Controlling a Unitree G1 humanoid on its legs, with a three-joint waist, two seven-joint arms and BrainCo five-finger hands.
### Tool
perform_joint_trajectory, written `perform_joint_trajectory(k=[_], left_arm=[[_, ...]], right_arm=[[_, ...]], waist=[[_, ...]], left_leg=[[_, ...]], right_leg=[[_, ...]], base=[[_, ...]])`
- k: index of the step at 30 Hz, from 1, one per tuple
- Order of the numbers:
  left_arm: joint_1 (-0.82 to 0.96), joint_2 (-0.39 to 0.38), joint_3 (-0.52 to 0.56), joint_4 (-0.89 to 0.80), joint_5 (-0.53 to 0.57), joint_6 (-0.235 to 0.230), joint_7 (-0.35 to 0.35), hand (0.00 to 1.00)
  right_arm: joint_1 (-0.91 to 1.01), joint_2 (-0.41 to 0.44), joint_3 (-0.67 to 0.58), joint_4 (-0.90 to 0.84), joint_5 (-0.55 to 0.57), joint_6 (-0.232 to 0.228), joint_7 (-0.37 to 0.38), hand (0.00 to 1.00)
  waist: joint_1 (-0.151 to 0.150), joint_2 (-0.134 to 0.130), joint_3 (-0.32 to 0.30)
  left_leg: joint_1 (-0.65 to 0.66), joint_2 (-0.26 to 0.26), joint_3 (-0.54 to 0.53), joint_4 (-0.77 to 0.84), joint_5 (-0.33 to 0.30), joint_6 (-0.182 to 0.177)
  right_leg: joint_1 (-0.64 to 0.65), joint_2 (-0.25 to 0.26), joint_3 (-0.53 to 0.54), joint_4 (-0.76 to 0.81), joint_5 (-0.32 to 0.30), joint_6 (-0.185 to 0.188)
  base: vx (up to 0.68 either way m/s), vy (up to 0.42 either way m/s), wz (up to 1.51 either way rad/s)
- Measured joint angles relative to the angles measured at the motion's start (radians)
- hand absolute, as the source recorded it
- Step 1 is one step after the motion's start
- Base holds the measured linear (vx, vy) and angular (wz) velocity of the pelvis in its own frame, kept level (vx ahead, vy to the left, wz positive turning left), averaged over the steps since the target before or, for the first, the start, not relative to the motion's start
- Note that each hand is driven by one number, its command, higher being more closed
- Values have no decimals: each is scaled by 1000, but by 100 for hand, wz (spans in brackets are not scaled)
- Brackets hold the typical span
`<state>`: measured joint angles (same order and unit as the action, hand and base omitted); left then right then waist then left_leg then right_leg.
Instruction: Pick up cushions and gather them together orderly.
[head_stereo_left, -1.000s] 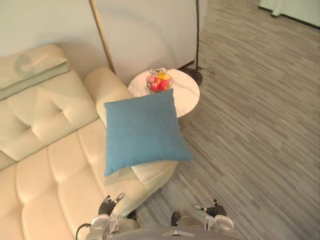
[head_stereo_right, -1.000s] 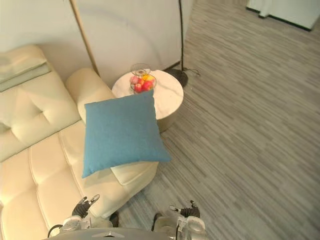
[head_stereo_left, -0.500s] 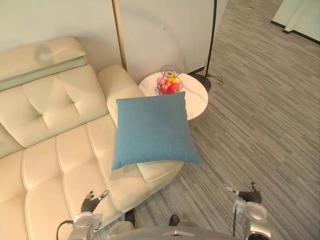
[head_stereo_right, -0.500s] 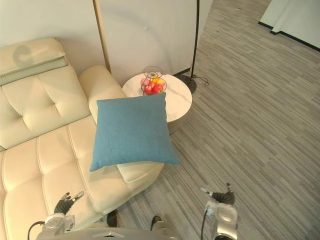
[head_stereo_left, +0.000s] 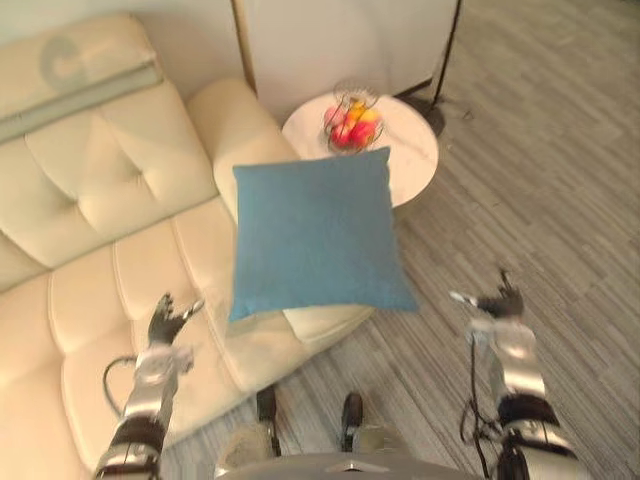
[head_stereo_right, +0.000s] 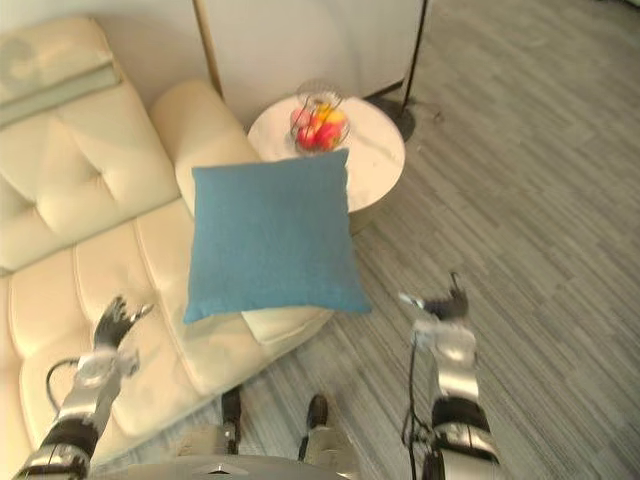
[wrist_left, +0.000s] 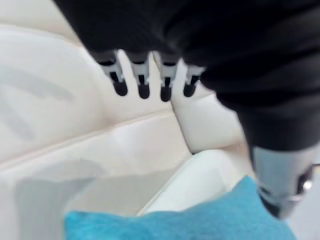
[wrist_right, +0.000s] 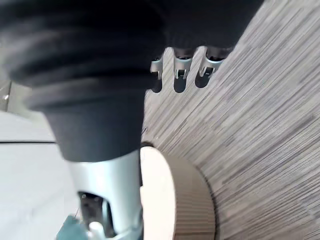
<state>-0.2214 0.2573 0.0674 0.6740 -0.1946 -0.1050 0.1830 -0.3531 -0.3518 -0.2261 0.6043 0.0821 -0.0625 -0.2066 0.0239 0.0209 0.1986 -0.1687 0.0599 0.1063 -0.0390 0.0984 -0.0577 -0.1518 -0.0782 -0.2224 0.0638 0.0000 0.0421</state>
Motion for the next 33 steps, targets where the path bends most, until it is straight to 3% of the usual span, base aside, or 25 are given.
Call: perform_joint_trajectory(k=[13, 15, 16, 17, 18, 22, 25, 33], left_arm=[[-386, -6, -161, -10, -67, -25, 73, 0], [-432, -14, -188, 22, -72, -24, 74, 0], [-466, -24, -206, 48, -80, -24, 73, 0], [-494, -33, -223, 66, -88, -24, 73, 0], [-525, -43, -237, 80, -97, -24, 73, 100], [-613, -66, -226, 100, -157, -25, 102, 100], [-627, -60, -189, 84, -192, -30, 115, 100], [-632, -70, -187, -33, -237, -51, 117, 100]], right_arm=[[-399, 33, 200, 10, 72, 0, -100, 0], [-431, 42, 215, 21, 78, 0, -106, 0], [-456, 55, 220, 41, 80, -1, -109, 100], [-471, 68, 226, 48, 80, -1, -111, 100], [-488, 75, 234, 48, 82, -3, -113, 100], [-522, 87, 242, 28, 99, -42, -146, 100], [-514, 88, 243, -45, 124, -45, -147, 100], [-411, 91, 246, -177, 168, -71, -146, 100]], waist=[[23, 21, 190], [22, 21, 195], [20, 22, 195], [19, 22, 196], [17, 22, 196], [14, 22, 197], [16, 22, 197], [24, 22, 197]], left_leg=[[-233, -2, -29, 88, 41, 11], [-255, -1, -31, 86, 54, 11], [-270, -1, -33, 81, 64, 12], [-277, 0, -33, 69, 75, 11], [-289, 0, -33, 54, 86, 13], [-346, 20, -19, 18, 109, 12], [-362, 37, 30, 18, 110, 11], [-335, 34, 48, 16, 130, 1]], right_leg=[[-244, -6, 15, 144, 2, -8], [-277, -8, 15, 167, 0, -11], [-302, -8, 16, 184, -2, -15], [-324, -9, 17, 202, -7, -20], [-351, -11, 17, 221, -10, -22], [-448, -12, 20, 272, -15, -26], [-480, -13, 20, 302, -23, -36], [-472, -25, 31, 349, -63, -38]], base=[[-103, 0, 5], [-95, -25, 1], [-120, -47, 0], [-123, -53, 1], [-132, -66, 1], [-122, -75, -3], [-36, -62, -3], [61, -38, 6]])
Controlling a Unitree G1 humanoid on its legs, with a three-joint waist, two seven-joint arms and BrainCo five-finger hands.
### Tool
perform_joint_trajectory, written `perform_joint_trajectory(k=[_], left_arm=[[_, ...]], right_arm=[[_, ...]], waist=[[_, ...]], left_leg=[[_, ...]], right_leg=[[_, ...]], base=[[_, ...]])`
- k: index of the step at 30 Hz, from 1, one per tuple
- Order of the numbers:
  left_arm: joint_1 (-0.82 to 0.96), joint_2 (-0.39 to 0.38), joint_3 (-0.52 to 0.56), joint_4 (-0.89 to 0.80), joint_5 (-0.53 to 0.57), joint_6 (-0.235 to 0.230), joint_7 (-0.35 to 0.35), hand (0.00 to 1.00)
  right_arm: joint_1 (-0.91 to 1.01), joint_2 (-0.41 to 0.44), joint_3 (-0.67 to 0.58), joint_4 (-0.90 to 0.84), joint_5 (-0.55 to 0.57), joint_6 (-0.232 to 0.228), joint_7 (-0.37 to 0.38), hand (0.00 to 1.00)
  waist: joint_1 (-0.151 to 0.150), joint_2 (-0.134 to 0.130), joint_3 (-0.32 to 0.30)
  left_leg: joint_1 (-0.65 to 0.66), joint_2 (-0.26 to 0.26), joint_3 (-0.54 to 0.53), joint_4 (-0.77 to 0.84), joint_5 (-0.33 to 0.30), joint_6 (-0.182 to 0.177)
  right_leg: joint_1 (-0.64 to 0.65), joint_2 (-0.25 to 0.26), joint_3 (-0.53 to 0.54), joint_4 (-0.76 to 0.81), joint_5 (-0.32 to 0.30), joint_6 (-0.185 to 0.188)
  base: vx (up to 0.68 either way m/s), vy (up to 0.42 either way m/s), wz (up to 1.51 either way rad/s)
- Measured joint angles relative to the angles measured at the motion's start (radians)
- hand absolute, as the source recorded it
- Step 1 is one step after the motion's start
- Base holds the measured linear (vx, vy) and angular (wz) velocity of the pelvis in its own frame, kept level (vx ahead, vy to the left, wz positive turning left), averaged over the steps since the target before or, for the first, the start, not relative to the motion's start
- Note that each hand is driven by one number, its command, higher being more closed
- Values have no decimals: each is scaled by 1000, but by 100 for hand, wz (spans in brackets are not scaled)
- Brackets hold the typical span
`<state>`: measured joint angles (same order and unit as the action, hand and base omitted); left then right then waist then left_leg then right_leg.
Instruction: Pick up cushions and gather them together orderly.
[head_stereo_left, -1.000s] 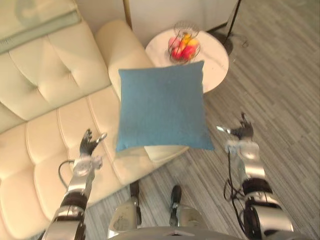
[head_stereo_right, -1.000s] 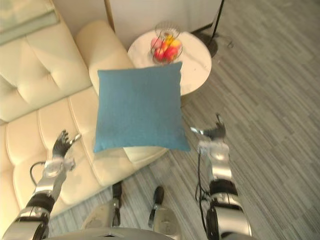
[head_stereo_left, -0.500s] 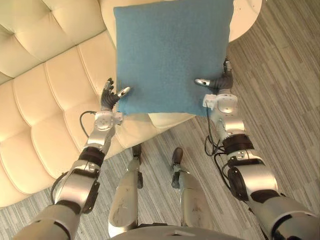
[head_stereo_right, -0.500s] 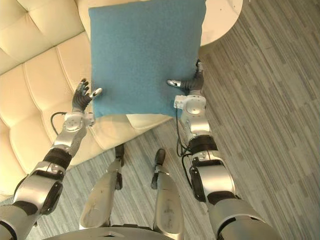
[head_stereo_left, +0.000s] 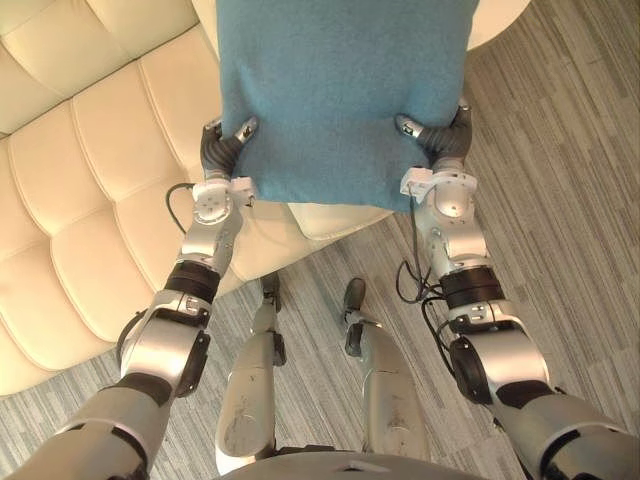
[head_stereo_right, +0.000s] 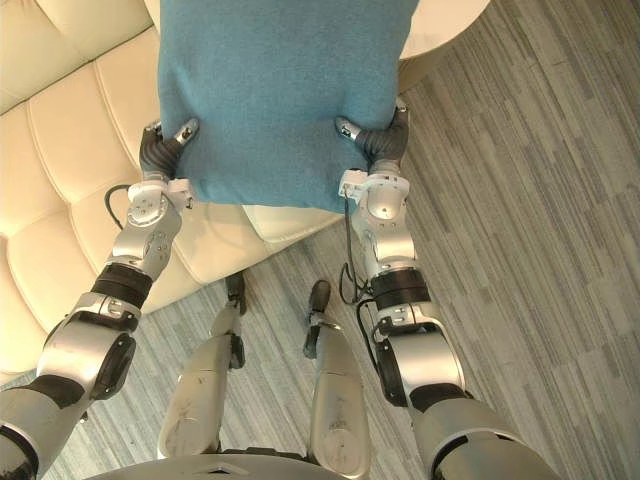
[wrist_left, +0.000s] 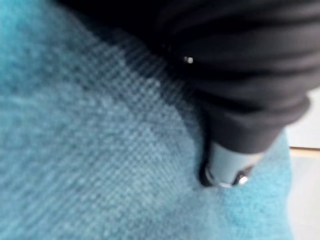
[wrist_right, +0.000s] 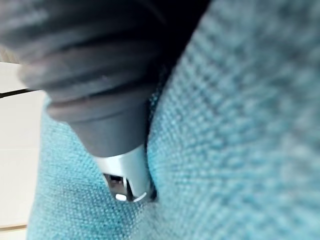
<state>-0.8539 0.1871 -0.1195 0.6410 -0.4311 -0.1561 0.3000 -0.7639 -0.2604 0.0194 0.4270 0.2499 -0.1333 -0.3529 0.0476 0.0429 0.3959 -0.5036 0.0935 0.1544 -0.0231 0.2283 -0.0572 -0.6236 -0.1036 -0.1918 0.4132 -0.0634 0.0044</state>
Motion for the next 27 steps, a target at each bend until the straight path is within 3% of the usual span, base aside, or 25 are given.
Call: perform_joint_trajectory(k=[6, 15, 16, 27], left_arm=[[150, -5, -43, -205, 1, -9, 1, 100], [504, -33, -103, -439, 18, -11, 0, 100], [564, -33, -120, -463, 22, -11, 0, 100], [929, -88, -168, -669, 70, -11, -3, 100]], right_arm=[[199, 59, 14, -106, -1, 9, 0, 100], [471, 105, 56, -259, -65, 9, 22, 100], [510, 112, 56, -266, -92, 9, 30, 100], [870, 168, 93, -480, -198, 9, 50, 100]], waist=[[1, -1, -1], [-29, -2, -31], [-34, -4, -68], [-47, -2, -250]], left_leg=[[126, -1, 9, -2, -25, -28], [278, 4, 0, -49, -41, -19], [283, 4, -2, -53, -44, -18], [422, -1, -22, -55, -94, -19]], right_leg=[[127, 0, 5, -3, -37, 3], [310, 30, -7, -109, -27, 15], [325, 36, -9, -131, -22, 17], [534, 40, -28, -267, -7, 34]], base=[[64, -42, 3], [62, 2, 2], [116, 7, 3], [88, 18, 4]])
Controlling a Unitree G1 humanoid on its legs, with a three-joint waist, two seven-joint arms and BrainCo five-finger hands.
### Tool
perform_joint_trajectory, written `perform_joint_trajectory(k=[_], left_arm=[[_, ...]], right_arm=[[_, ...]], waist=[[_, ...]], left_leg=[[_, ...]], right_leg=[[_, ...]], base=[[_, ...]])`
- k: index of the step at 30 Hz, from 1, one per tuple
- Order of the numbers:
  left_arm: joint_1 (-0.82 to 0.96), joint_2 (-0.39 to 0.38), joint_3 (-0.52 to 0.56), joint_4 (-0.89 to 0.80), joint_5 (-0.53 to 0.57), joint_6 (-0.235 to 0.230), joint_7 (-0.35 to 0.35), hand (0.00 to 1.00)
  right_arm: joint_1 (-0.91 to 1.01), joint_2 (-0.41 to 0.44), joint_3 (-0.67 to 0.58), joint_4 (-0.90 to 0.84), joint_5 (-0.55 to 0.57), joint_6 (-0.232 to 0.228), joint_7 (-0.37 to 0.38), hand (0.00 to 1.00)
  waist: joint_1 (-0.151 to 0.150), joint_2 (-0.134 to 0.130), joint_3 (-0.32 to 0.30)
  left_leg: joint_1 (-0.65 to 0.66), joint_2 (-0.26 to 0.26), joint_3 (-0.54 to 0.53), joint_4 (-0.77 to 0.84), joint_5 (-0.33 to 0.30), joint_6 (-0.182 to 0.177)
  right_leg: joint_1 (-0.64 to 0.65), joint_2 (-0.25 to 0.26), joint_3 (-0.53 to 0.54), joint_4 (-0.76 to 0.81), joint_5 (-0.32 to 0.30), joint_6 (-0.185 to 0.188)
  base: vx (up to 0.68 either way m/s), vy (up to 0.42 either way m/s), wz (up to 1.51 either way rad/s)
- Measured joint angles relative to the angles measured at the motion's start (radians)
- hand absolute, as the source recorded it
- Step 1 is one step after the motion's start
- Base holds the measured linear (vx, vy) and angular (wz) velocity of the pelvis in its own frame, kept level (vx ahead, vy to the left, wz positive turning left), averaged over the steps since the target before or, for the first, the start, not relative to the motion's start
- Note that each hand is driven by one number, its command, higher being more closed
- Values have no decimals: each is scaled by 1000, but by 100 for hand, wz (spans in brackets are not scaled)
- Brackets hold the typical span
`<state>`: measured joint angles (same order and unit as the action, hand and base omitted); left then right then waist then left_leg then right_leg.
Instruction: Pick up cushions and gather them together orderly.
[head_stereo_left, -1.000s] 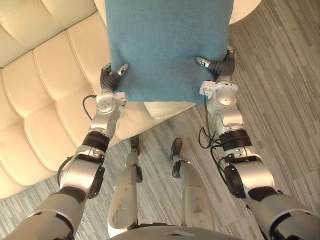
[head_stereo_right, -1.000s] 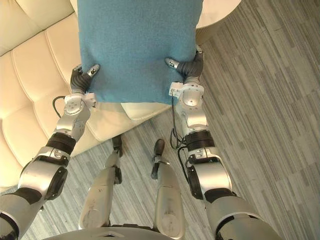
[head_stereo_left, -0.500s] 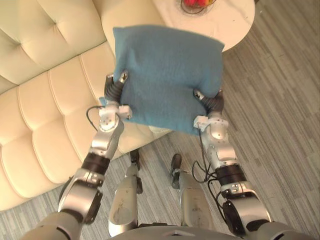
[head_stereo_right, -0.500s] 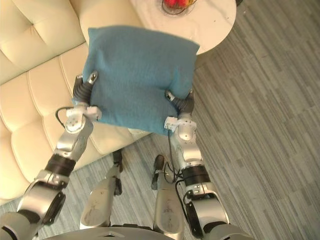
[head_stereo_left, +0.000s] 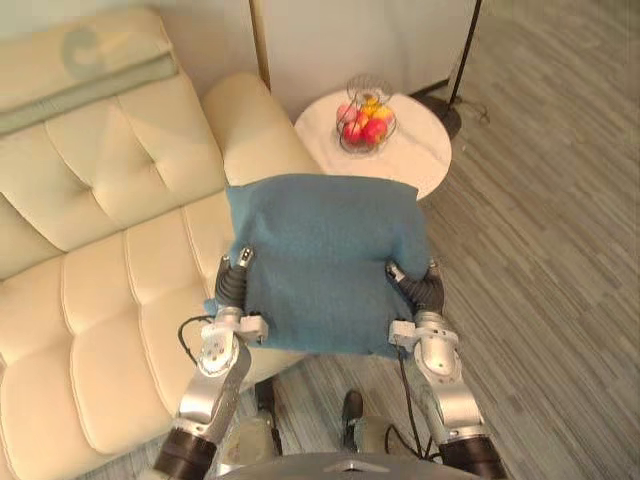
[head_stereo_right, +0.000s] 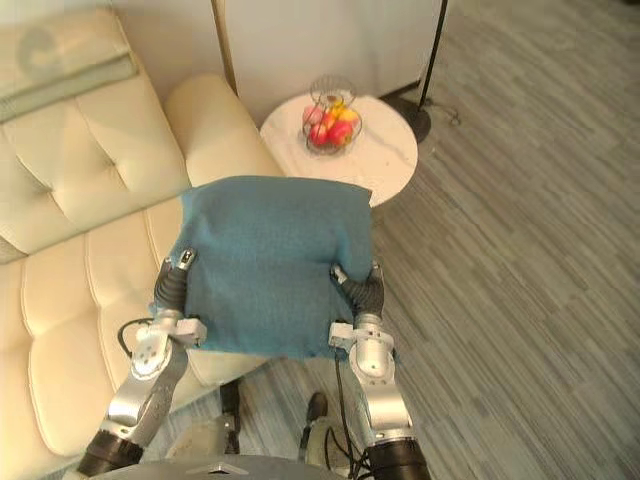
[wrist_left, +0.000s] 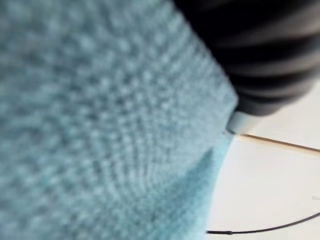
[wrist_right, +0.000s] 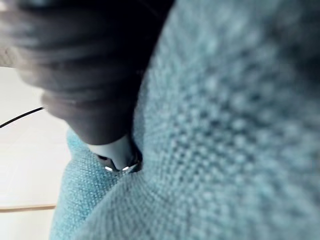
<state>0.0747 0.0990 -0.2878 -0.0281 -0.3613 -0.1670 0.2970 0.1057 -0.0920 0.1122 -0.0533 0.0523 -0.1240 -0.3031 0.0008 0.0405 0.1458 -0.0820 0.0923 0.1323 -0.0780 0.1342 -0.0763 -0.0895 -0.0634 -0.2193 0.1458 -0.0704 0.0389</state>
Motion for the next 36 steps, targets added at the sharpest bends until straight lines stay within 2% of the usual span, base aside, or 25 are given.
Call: perform_joint_trajectory(k=[7, 10, 12, 13, 14, 15, 16, 17, 18, 20, 21, 22, 23, 24, 26, 28, 29, 30, 31, 32, 33, 34, 35, 36], left_arm=[[68, -1, -16, -4, -8, 0, -2, 100], [52, -3, -18, -10, -8, 0, -1, 100], [39, -3, -18, -24, -8, 0, 1, 100], [25, -8, -21, -29, -8, 1, 1, 100], [16, -17, -22, -28, -8, 1, 1, 100], [-2, -27, -40, -27, -9, 1, 1, 100], [-4, -30, -43, -27, -9, 1, 1, 100], [-4, -37, -43, -24, -9, 0, 1, 100], [-5, -47, -46, -17, -9, 0, 1, 100], [-23, -61, -64, 6, -9, -9, -1, 100], [-30, -65, -69, 14, -9, -9, -1, 100], [-50, -60, -75, 40, -9, -10, -2, 100], [-52, -50, -74, 48, -11, -10, -2, 100], [-52, -24, -74, 49, -23, -10, -2, 100], [-52, -6, -70, 56, -31, -9, -1, 100], [-49, -2, -65, 79, -32, -9, -2, 100], [-48, -2, -63, 81, -31, -9, -2, 100], [-42, -1, -55, 82, -30, -9, -7, 100], [-33, 2, -42, 82, -30, -9, -17, 100], [-28, 2, -36, 81, -30, -9, -21, 100], [-19, 6, -30, 82, -30, -8, -22, 100], [-18, 7, -30, 82, -30, -7, -22, 100], [-16, 7, -30, 82, -29, -5, -24, 100], [-13, 7, -31, 82, -29, -4, -27, 100]], right_arm=[[54, 0, 8, -11, -32, 0, 6, 100], [39, -7, 8, -11, -57, 0, -9, 100], [18, -21, 8, -8, -57, 0, -12, 100], [-2, -40, 1, -3, -57, 0, -13, 100], [-14, -48, -10, -1, -57, 1, -12, 100], [-26, -43, -39, 4, -58, 1, -14, 100], [-28, -45, -43, 4, -58, 1, -16, 100], [-28, -49, -45, 6, -58, 1, -16, 100], [-30, -55, -48, 14, -58, 1, -17, 100], [-39, -74, -57, 38, -58, 0, -27, 100], [-41, -77, -61, 46, -58, 0, -29, 100], [-59, -62, -72, 90, -57, 3, -31, 100], [-60, -47, -73, 103, -58, 4, -30, 100], [-61, -18, -74, 113, -56, 6, -29, 100], [-61, 5, -76, 112, -55, 12, -26, 100], [-56, 13, -76, 113, -46, 19, -7, 100], [-56, 13, -76, 113, -45, 19, -4, 100], [-56, 15, -74, 114, -41, 19, -1, 100], [-56, 25, -72, 118, -40, 19, 10, 100], [-56, 26, -72, 124, -39, 19, 14, 100], [-55, 42, -74, 150, -37, 19, 24, 100], [-52, 47, -75, 155, -36, 19, 26, 100], [-40, 46, -75, 156, -18, 19, 35, 100], [-39, 45, -75, 157, -16, 19, 36, 100]], waist=[[5, 6, -46], [4, 8, -47], [13, 10, -47], [14, 13, -48], [16, 11, -47], [9, -5, -43], [6, -11, -39], [-5, -12, -38], [-22, 1, -47], [-34, 39, -70], [-34, 46, -75], [-32, 36, -81], [-34, 19, -85], [-35, -12, -85], [-34, -29, -84], [-7, -22, -79], [-3, -19, -76], [3, -19, -67], [7, -24, -52], [7, -26, -47], [-12, -36, -32], [-21, -40, -28], [-32, -55, -11], [-33, -54, -8]], left_leg=[[7, 0, -37, 0, 1, 1], [-94, -8, -114, 90, 5, -1], [-147, -11, -156, 112, 31, -19], [-155, -20, -190, 47, 87, -76], [-157, -13, -146, 60, 59, -54], [-200, -12, 27, 240, -87, 67], [-196, -8, 78, 289, -123, 89], [-167, 21, 170, 342, -163, 67], [-115, 75, 238, 356, -186, 39], [-60, 144, 269, 322, -193, 14], [-46, 155, 270, 300, -186, 3], [-31, 124, 268, 258, -176, -57], [-45, 104, 266, 265, -184, -43], [-84, 82, 250, 315, -201, -18], [-154, 78, 223, 416, -247, 4], [-228, 90, 206, 579, -343, 33], [-238, 92, 203, 607, -362, 40], [-250, 92, 205, 649, -392, 53], [-253, 87, 219, 680, -428, 68], [-250, 82, 221, 681, -438, 71], [-245, 59, 196, 668, -447, 93], [-243, 53, 190, 659, -444, 99], [-226, 27, 183, 618, -433, 115], [-223, 21, 183, 605, -431, 119]], right_leg=[[40, 3, -32, -13, 6, 1], [-11, -6, -106, 50, -11, -7], [-55, -15, -142, 110, -34, -18], [-75, -44, -193, 141, -48, -29], [-82, -71, -227, 142, -49, -37], [-81, -126, -263, 146, -39, -26], [-75, -146, -269, 143, -31, -20], [-53, -178, -290, 129, -15, -9], [-34, -200, -317, 109, 7, 7], [-38, -220, -337, 101, 34, 40], [-39, -224, -341, 99, 41, 51], [-42, -260, -336, 91, 73, 68], [-41, -270, -334, 59, 104, 72], [-28, -279, -338, -3, 159, 77], [-15, -282, -339, -56, 203, 84], [-12, -300, -332, -50, 224, 112], [-14, -304, -329, -38, 224, 112], [-29, -318, -308, -4, 218, 103], [-76, -339, -242, 71, 200, 28], [-99, -340, -202, 108, 180, -23], [-154, -290, -33, 234, 27, -24], [-162, -257, 15, 261, -6, -3], [-170, -187, 59, 291, -83, 13], [-177, -166, 68, 289, -100, 11]], base=[[-31, 17, 17], [-94, 7, 65], [-123, -30, 81], [-148, -17, 85], [-205, 22, 125], [-153, 46, 92], [-170, 72, 101], [-133, 143, 82], [-145, 282, 82], [-100, 353, 60], [-81, 383, 44], [-57, 281, 28], [-75, 413, 40], [-35, 257, 35], [-69, 311, 40], [-106, 331, 17], [-106, 307, -6], [-132, 373, -17], [-112, 313, -22], [-123, 325, -5], [-63, 151, 17], [-48, 184, 43], [9, 48, 33], [47, 42, 23]])
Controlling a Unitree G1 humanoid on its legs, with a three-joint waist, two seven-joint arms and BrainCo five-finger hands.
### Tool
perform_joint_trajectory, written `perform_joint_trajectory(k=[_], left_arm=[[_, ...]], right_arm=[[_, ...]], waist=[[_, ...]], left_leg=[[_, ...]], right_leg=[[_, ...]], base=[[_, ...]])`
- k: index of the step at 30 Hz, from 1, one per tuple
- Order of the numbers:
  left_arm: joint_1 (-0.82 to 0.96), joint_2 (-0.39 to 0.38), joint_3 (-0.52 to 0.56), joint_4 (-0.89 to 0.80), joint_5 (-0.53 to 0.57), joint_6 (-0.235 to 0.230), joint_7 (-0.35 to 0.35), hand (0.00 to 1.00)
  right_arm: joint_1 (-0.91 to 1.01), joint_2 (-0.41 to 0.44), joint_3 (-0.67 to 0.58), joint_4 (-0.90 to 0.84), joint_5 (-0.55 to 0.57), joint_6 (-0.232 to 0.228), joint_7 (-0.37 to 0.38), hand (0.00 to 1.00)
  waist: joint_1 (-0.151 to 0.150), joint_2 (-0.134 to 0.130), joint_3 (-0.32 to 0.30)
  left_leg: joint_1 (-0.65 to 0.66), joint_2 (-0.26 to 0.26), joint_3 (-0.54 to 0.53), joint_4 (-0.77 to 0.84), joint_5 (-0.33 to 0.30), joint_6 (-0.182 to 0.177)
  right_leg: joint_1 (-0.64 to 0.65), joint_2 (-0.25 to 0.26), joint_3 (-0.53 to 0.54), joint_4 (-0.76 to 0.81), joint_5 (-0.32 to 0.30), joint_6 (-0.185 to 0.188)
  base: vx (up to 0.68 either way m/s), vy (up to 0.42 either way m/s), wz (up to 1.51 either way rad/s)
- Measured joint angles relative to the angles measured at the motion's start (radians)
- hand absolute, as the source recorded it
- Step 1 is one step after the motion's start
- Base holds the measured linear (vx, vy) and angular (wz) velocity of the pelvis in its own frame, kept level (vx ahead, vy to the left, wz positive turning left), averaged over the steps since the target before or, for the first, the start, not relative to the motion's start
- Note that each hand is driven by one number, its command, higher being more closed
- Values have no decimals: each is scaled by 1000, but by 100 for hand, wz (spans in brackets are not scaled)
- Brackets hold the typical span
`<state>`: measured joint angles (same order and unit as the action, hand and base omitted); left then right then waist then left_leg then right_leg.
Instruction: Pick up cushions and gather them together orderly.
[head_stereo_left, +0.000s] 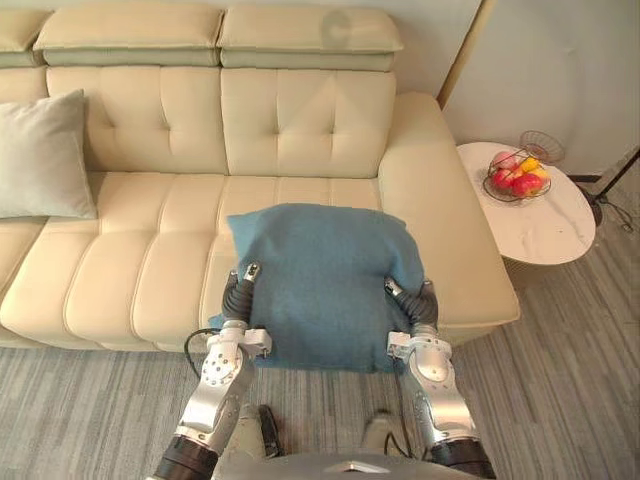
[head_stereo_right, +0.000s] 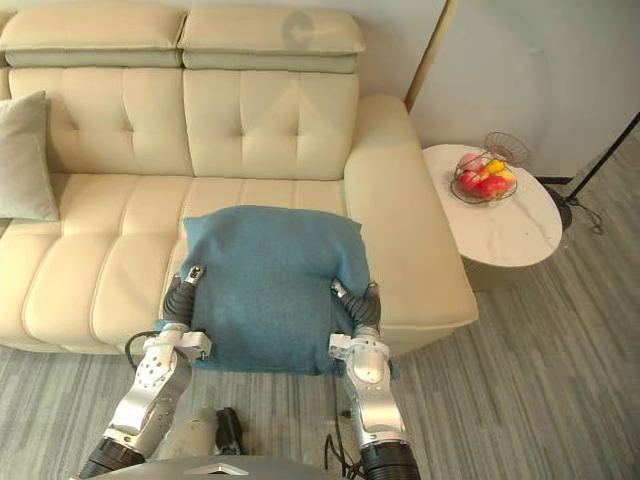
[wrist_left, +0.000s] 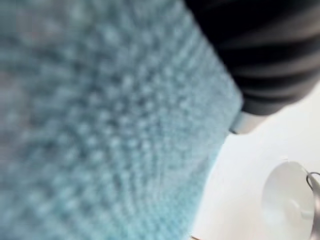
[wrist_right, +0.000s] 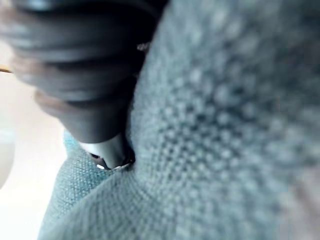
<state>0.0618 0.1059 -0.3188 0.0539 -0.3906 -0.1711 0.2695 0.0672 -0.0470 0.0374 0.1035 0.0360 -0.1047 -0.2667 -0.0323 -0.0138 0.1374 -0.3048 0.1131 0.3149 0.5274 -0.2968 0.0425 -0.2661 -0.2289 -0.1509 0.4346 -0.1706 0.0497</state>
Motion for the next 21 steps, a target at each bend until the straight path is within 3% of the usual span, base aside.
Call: perform_joint_trajectory(k=[3, 4, 5, 6, 8, 9, 10, 12, 14, 16, 18, 21], left_arm=[[1, 3, -9, 0, 1, 5, -2, 100], [-6, 3, -11, 0, 2, 9, -2, 100], [-9, 3, -13, 1, 3, 11, -2, 100], [-19, 4, -29, 1, 12, 12, -2, 100], [-34, 0, -65, 1, 24, 12, -16, 100], [-34, -7, -80, 1, 30, 12, -26, 100], [-35, -13, -93, 2, 31, 12, -41, 100], [-33, -23, -96, 9, 30, 14, -53, 100], [-12, -38, -95, 10, 30, 23, -65, 100], [38, -48, -84, -15, 27, 23, -84, 100], [53, -60, -75, -47, 23, 20, -92, 100], [35, -72, -69, -58, 24, 12, -104, 100]], right_arm=[[0, -18, 4, 3, 11, 0, 2, 100], [3, -22, 4, 3, 18, 0, 1, 100], [5, -22, 4, 3, 18, 0, 1, 100], [15, -28, -2, -3, 18, -1, 1, 100], [49, -55, -17, -18, 26, -10, -1, 100], [62, -72, -25, -20, 46, -11, 0, 100], [91, -74, -39, -38, 57, -11, 3, 100], [122, -68, -44, -63, 67, -9, 3, 100], [209, -66, -43, -153, 82, -5, 3, 100], [280, -67, -43, -272, 85, -9, 2, 100], [285, -67, -46, -316, 85, -19, 2, 100], [264, -65, -60, -322, 84, -25, 2, 100]], waist=[[-3, 18, 22], [-18, 20, 31], [-28, 20, 31], [-56, 14, 30], [-81, 16, 31], [-81, 34, 27], [-83, 54, 19], [-81, 57, 19], [-68, 57, 21], [-46, 59, 16], [-27, 65, 5], [-10, 70, -1]], left_leg=[[49, -20, -1, -120, 57, 4], [91, -28, -8, -200, 91, -4], [104, -35, -18, -225, 103, -8], [127, -60, -50, -271, 118, -22], [133, -86, -108, -265, 110, -38], [133, -81, -132, -264, 103, -49], [136, -72, -160, -266, 119, -68], [123, -53, -167, -175, 121, -84], [58, 26, -121, 158, 134, -101], [37, 108, -55, 365, 124, -86], [8, 149, -33, 373, 101, -68], [-4, 150, -35, 174, 63, -64]], right_leg=[[-53, 97, 30, -30, -10, -6], [-65, 153, 27, -103, 18, -7], [-66, 167, 29, -140, 38, -6], [-65, 183, 46, -215, 102, -21], [-56, 186, 86, -178, 161, -45], [-62, 185, 61, -140, 129, -47], [-57, 176, 15, -109, 96, -55], [-15, 174, -25, -111, 75, -73], [97, 185, -57, -145, 61, -93], [189, 185, -51, -175, 42, -99], [201, 184, -26, -200, 32, -94], [209, 158, 7, -219, 26, -80]], base=[[89, 21, -11], [100, -14, 3], [171, -46, 53], [218, -90, 76], [269, -137, 93], [333, -158, 86], [420, -181, 73], [358, -162, 61], [380, -143, 43], [326, -33, 5], [202, 82, -28], [136, 171, -24]])
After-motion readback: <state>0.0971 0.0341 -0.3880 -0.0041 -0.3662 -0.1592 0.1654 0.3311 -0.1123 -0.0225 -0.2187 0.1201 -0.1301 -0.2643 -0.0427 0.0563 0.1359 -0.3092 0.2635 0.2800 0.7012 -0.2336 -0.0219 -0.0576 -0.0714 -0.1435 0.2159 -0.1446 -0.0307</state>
